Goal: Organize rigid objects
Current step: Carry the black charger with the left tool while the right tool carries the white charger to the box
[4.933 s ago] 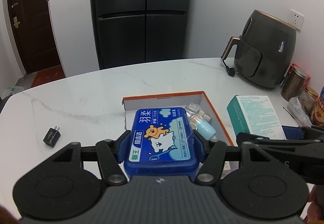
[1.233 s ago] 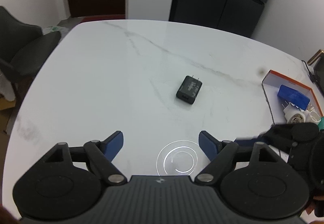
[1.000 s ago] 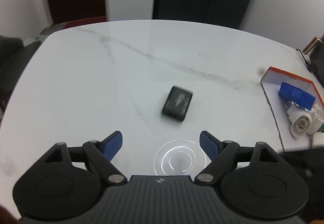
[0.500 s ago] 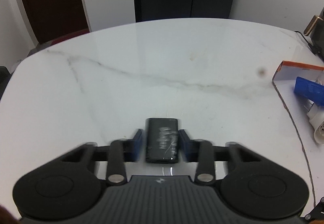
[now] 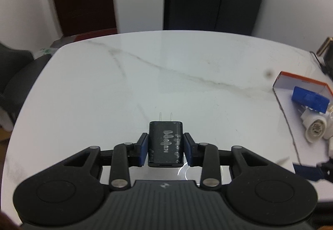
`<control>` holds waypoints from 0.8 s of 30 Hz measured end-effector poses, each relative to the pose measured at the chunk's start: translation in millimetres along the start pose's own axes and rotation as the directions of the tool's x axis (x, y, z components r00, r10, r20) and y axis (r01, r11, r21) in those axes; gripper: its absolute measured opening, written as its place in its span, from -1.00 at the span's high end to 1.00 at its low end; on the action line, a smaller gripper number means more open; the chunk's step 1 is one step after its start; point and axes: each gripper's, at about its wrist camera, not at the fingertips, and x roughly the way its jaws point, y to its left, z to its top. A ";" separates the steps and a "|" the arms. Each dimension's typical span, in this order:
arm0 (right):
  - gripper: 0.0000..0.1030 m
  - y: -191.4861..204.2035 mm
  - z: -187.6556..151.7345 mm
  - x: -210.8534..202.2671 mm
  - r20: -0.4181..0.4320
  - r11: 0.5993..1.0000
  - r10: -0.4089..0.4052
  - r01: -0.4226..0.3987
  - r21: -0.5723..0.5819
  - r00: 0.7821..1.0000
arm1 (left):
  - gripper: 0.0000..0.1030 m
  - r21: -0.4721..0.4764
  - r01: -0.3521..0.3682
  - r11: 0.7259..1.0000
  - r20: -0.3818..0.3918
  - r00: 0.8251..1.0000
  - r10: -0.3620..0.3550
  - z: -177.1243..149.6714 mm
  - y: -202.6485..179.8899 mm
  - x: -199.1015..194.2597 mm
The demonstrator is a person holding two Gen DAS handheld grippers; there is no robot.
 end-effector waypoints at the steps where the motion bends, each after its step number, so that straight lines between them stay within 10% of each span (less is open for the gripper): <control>1: 0.02 -4.1 0.8 -5.6 0.004 1.000 -0.005 0.005 0.008 1.000 | 0.31 -0.012 -0.007 1.000 0.002 1.000 0.007 -2.4 -0.4 -7.0; 24: 0.02 -10.8 1.6 -90.8 0.080 0.998 -0.059 0.059 0.001 0.995 | 0.30 -0.145 -0.032 0.989 0.091 0.995 0.045 -27.6 -49.1 -107.9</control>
